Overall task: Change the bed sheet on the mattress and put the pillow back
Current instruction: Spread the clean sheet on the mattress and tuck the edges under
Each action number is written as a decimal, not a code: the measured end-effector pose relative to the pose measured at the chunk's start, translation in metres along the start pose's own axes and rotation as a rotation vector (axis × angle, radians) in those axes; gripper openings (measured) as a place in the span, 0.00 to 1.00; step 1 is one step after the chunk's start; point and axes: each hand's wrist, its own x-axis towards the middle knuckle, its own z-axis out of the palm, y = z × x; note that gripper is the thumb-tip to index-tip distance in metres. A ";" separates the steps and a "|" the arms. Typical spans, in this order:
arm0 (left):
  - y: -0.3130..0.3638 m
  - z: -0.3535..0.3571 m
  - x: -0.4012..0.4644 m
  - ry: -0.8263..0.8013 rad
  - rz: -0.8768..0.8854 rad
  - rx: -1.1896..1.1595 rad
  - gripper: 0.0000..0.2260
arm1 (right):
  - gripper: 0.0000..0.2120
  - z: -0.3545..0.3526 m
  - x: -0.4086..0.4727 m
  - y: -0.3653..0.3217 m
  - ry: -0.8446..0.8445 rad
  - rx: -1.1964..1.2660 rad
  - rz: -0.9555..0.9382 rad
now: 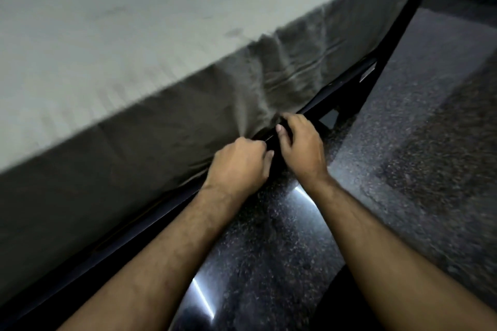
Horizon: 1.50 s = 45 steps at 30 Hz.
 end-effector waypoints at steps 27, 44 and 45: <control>-0.032 0.023 0.014 -0.248 0.299 0.051 0.40 | 0.07 -0.008 0.024 0.044 -0.142 -0.314 -0.205; -0.030 0.050 0.047 -0.179 0.165 -0.280 0.35 | 0.11 0.000 0.018 0.052 -0.046 -0.164 -0.473; -0.034 0.051 0.046 -0.183 0.190 -0.289 0.35 | 0.12 0.004 0.020 0.055 -0.080 -0.166 -0.480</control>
